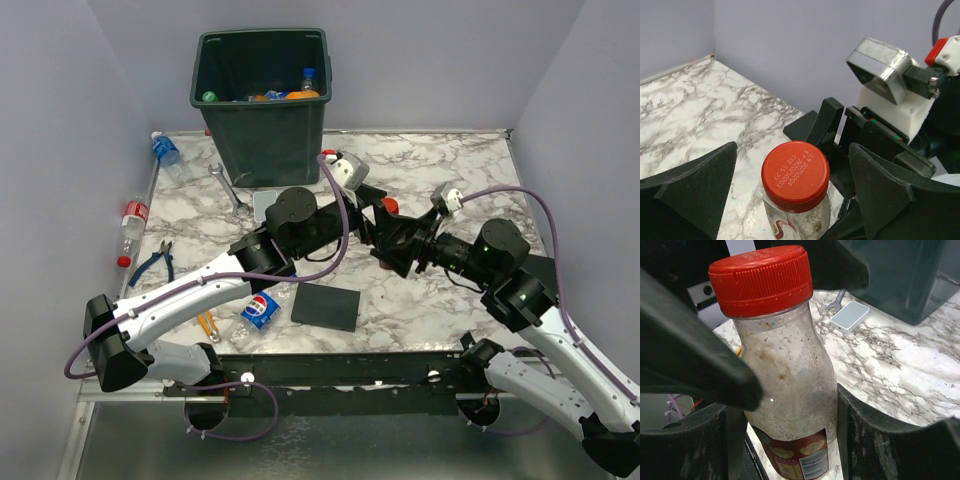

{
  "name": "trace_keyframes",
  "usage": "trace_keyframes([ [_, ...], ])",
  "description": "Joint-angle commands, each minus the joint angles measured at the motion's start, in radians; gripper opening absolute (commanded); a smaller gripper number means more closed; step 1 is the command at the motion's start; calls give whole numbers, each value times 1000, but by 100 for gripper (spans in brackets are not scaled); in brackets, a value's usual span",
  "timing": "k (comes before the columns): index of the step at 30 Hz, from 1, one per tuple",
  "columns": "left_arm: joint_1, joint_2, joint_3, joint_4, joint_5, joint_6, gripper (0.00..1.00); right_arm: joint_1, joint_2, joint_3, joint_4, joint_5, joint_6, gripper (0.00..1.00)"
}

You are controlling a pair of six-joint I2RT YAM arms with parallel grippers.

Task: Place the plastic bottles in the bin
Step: Pick up the plastic bottle at the center of the board, then place the plastic bottle in the trash bin.

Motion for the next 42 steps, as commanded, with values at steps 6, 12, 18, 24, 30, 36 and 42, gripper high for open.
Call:
trace_keyframes([
  [6, 9, 19, 11, -52, 15, -46, 60, 0, -11, -37, 71, -39, 40, 0],
  [12, 8, 35, -3, -8, 26, -63, 30, 1, -16, -42, 61, -44, 46, 1],
  [18, 14, 24, -3, 2, -79, -31, 0, 1, 5, -2, 26, -96, 62, 98],
  [24, 120, -10, 70, -19, -193, 39, 0, 1, 2, 81, 7, -161, 120, 100],
  [30, 332, 25, 284, -43, -233, 105, 0, 0, -44, 144, -19, -149, 138, 100],
  [36, 437, 204, 566, 23, -328, 345, 0, 0, -143, 68, -11, 14, 111, 100],
  [42, 543, 405, 623, 395, -278, 421, 0, 1, -230, -97, 58, 176, 215, 100],
])
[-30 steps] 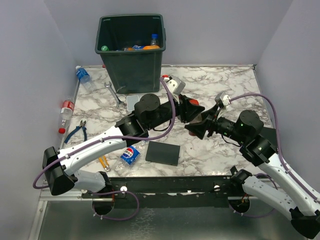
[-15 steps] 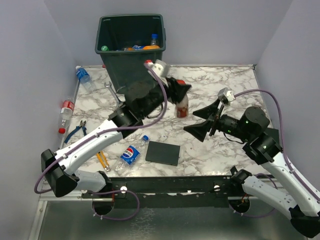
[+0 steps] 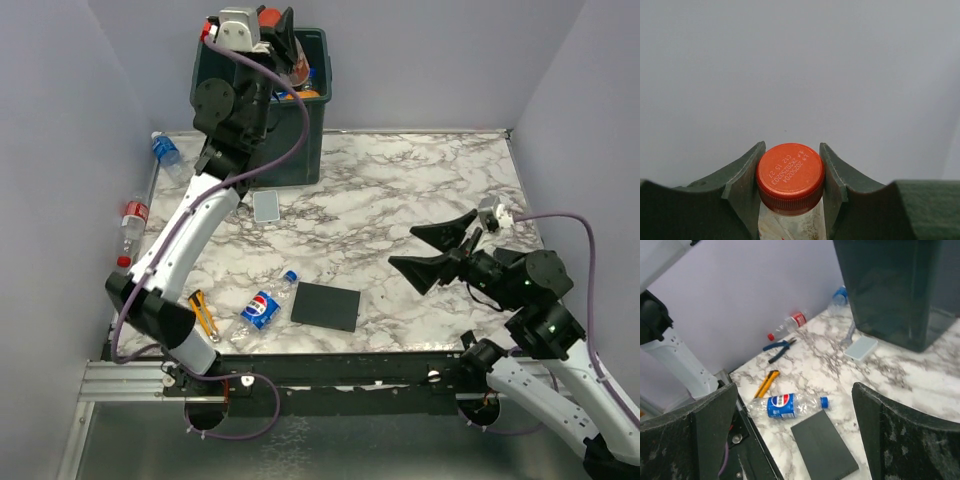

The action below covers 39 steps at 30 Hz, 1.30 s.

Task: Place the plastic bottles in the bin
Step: Place the plastic bottle in the trash bin.

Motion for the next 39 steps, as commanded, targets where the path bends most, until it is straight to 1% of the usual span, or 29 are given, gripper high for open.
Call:
trace_keyframes([
  [1, 68, 188, 46, 272, 42, 114, 0, 5, -31, -111, 19, 154, 95, 100],
  [3, 76, 278, 97, 341, 86, 153, 0, 4, -40, -152, 20, 180, 146, 100],
  [5, 87, 365, 135, 446, 87, 173, 0, 5, -43, -189, 23, 194, 178, 100],
  [7, 108, 447, 189, 527, 90, 141, 0, 5, -41, -216, 24, 208, 191, 100],
  [8, 119, 487, 224, 543, 86, 121, 0, 4, -40, -226, 20, 221, 200, 100],
  [12, 144, 626, 333, 567, 24, 56, 0, 5, -40, -255, 18, 268, 203, 100],
  [18, 151, 781, 455, 556, -28, 51, 0, 5, -10, -259, 28, 287, 174, 100],
  [22, 165, 850, 497, 556, -24, 47, 0, 4, 9, -269, 28, 288, 183, 100],
  [25, 180, 881, 506, 559, -25, 14, 0, 5, 11, -288, 33, 305, 195, 100],
  [26, 183, 888, 506, 561, -25, 5, 6, 5, 14, -293, 36, 310, 199, 100],
  [27, 186, 894, 505, 564, -25, 3, 19, 5, 18, -297, 40, 313, 199, 100],
  [29, 187, 899, 506, 570, -20, -35, 49, 5, 33, -294, 44, 315, 196, 100],
  [30, 187, 899, 512, 572, -18, -41, 63, 4, 42, -291, 46, 311, 194, 100],
  [32, 187, 894, 534, 576, -15, -58, 95, 5, 61, -280, 49, 307, 189, 100],
  [33, 187, 889, 549, 577, -18, -63, 99, 5, 69, -275, 50, 304, 188, 100],
  [36, 182, 855, 580, 583, -22, -74, 99, 5, 80, -265, 57, 294, 185, 100],
  [39, 172, 793, 576, 590, -23, -55, 99, 4, 74, -255, 55, 289, 186, 100],
])
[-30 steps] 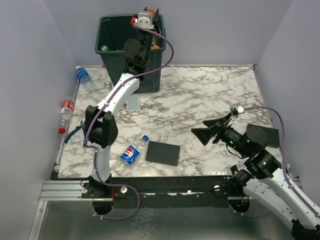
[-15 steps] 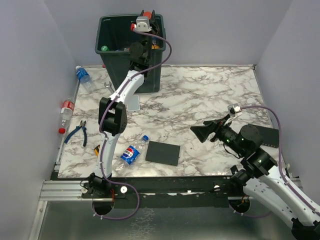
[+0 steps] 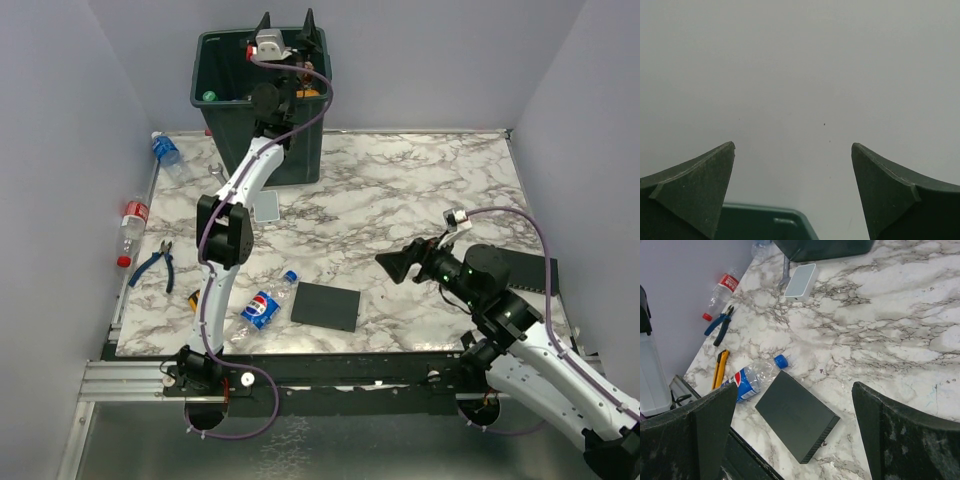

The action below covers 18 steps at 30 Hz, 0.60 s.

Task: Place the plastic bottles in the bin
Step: Place the plastic bottle in the trash bin.

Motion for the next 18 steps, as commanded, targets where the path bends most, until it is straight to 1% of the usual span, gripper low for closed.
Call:
trace_keyframes([
  [1, -14, -110, 26, 45, -6, 0, 99, 4, -15, 34, 23, 6, -6, 100],
  [6, -60, -229, -50, 44, 23, 86, 99, 3, -64, 51, -18, 6, 10, 100],
  [9, -103, -325, -169, 42, 2, 172, 99, 5, -108, 53, -45, 7, 23, 100],
  [11, -146, -400, -271, 36, -30, 244, 99, 4, -141, 49, -59, 6, 22, 100],
  [15, -275, -595, -526, -10, -165, 392, 99, 4, -177, 57, -86, 27, 19, 100],
  [18, -374, -764, -746, -60, -269, 423, 99, 5, -174, 88, -115, 40, -6, 100],
])
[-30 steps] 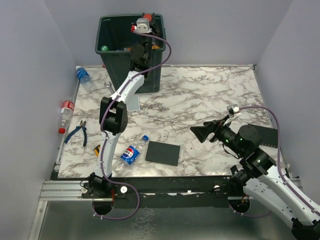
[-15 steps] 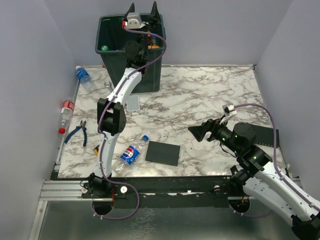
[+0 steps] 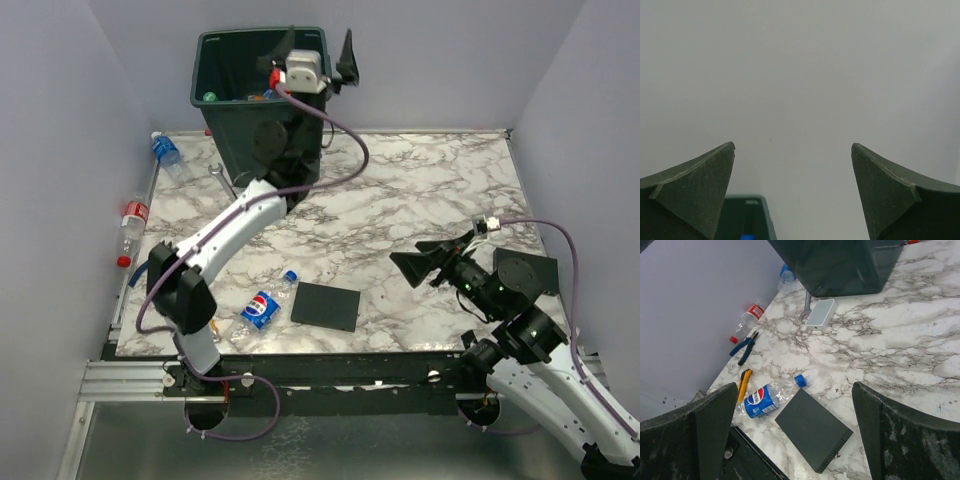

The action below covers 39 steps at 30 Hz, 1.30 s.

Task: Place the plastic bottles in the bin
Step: Place the plastic bottle in the trash bin, then pick up the plastic bottle at the center of the board.

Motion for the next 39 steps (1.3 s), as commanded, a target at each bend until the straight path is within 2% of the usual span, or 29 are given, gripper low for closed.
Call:
trace_keyframes([
  [1, -138, -269, -310, -92, -202, 121, 99, 5, 0, 62, -75, 45, -23, 100],
  [4, -191, -439, -484, -274, -277, 8, 99, 5, 19, 102, -124, 82, -43, 100],
  [9, -204, -587, -520, -859, -348, -277, 99, 5, 29, 109, -152, 162, -35, 100],
  [11, -204, -636, -544, -1031, -354, -339, 99, 5, 19, 89, -147, 201, -6, 100],
  [13, -205, -694, -598, -1134, -360, -383, 99, 5, 18, 65, -136, 213, 4, 100],
  [20, -203, -830, -831, -1314, -315, -576, 99, 5, 157, 3, -68, 72, 38, 100],
  [28, -187, -756, -924, -1514, -300, -870, 99, 4, 464, -29, 120, -190, 82, 95],
  [33, -183, -733, -969, -1601, -255, -940, 99, 9, 626, -5, 170, -284, 87, 92],
  [39, -181, -682, -1037, -1649, -156, -961, 99, 9, 646, -5, 193, -281, 69, 92],
])
